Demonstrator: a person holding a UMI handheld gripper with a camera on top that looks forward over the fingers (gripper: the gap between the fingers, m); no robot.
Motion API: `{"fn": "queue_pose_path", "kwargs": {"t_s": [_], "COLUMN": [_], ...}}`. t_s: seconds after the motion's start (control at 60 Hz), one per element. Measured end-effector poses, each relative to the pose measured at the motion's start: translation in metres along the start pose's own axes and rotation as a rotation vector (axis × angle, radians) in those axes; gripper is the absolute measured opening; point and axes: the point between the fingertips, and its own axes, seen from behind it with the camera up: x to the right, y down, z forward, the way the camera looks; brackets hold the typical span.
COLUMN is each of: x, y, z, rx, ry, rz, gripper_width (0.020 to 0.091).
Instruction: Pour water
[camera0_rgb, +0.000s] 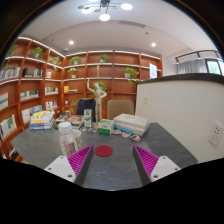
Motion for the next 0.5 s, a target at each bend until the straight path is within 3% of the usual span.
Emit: {"fn": "queue_pose_path", "kwargs": {"t_s": [0.083,0.3,0.5], "x": [-0.005,-0.072,-0.128], "y": [-0.001,0.050,0.058], "z": [0.007,0.009,0.041], "rx": [-0.004,-0.015,-0.027], "ry": [-0.043,-0.176,-0.239], "rz": [-0.003,-0.023,0.008], "gripper_width": [0.0817,0.0815,0.0827]}}
